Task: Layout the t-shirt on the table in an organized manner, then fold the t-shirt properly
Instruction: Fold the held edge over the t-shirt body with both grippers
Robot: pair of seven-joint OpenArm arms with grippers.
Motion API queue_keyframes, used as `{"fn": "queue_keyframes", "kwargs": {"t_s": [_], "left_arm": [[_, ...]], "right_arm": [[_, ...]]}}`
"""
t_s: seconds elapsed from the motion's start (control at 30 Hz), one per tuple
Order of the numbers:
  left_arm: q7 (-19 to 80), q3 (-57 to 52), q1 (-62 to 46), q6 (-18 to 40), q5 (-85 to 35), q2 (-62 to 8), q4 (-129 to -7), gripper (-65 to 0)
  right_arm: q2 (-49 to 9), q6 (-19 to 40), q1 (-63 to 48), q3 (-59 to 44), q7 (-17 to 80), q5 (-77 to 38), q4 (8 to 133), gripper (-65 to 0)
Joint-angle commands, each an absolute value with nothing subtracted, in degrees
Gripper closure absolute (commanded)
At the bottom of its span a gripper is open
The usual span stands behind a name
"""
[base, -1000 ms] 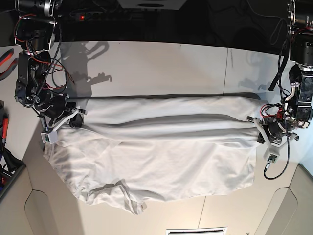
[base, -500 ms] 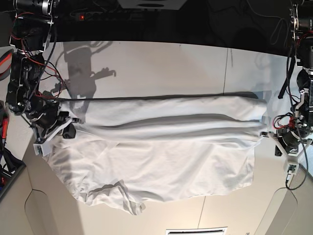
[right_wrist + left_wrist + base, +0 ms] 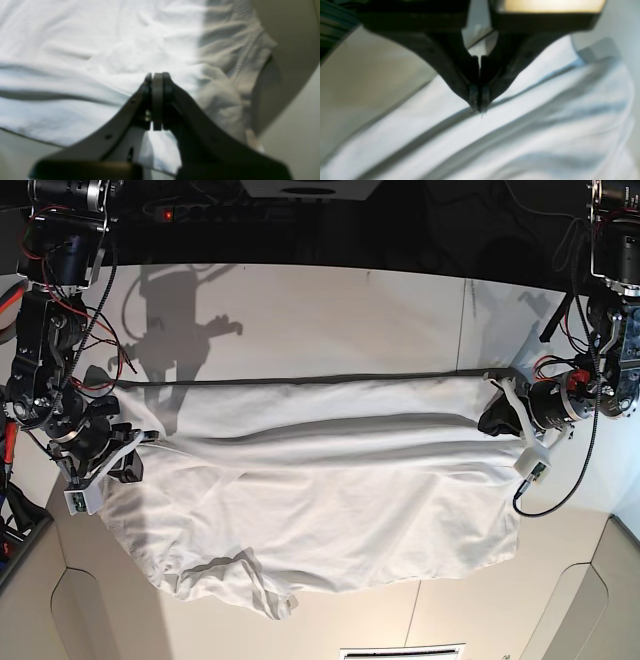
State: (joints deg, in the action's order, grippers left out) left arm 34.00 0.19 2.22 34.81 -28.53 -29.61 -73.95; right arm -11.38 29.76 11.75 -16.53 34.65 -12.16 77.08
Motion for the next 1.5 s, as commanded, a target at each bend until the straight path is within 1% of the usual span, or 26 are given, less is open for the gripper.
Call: {"fn": "queue_keyframes", "kwargs": {"t_s": [0.0,0.07,0.2,0.33,0.43,0.53,0.63,0.93,1.17,1.37,1.47], "left_arm": [[31.68,-0.21,3.07,31.94,-26.02,-29.67,-73.91,0.0],[30.83,-0.21,2.83,28.34,-22.31,-28.27,-71.55,0.0],[31.33,-0.21,2.83,28.08,-21.58,-27.46,-65.41,0.0],[34.94,-0.23,2.42,27.97,-21.17,-28.36,-63.40,0.0],[36.53,-0.30,0.84,26.09,-21.65,-30.44,-63.42,0.0],[36.45,-0.34,-1.34,25.93,-21.65,-32.80,-63.42,0.0],[36.47,-0.34,-3.40,25.93,-21.65,-34.20,-63.46,0.0],[40.56,-0.93,-10.31,26.15,-24.64,-34.44,-64.64,0.0],[40.56,-6.13,-18.72,26.17,-24.67,-33.91,-68.62,0.0],[42.11,-10.48,-23.24,26.22,-25.06,-33.01,-70.85,0.0],[42.09,-11.77,-25.04,27.59,-26.26,-32.99,-71.40,0.0]], "right_arm": [[-12.08,29.78,12.84,-16.80,32.49,-11.31,76.86,0.0],[-12.10,29.56,12.84,-16.80,30.59,-7.64,73.82,0.0],[-12.10,25.69,12.84,-16.80,29.54,-3.86,66.06,0.0],[-12.29,25.76,11.33,-16.80,31.16,-4.75,62.78,0.0],[-12.36,27.27,7.75,-16.80,32.99,-7.60,65.39,0.0],[-12.36,27.44,3.36,-16.80,35.14,-10.33,70.48,0.0],[-12.36,27.42,-1.13,-16.80,36.56,-10.57,76.58,0.0],[-12.36,27.42,-12.01,-16.82,42.24,-13.43,92.68,0.0],[-12.36,27.31,-14.81,-16.93,42.83,-11.84,94.72,0.0],[-12.36,27.22,-14.81,-16.93,43.48,-11.79,94.72,0.0],[-12.36,27.22,-14.81,-16.93,44.99,-11.79,94.72,0.0]]}}
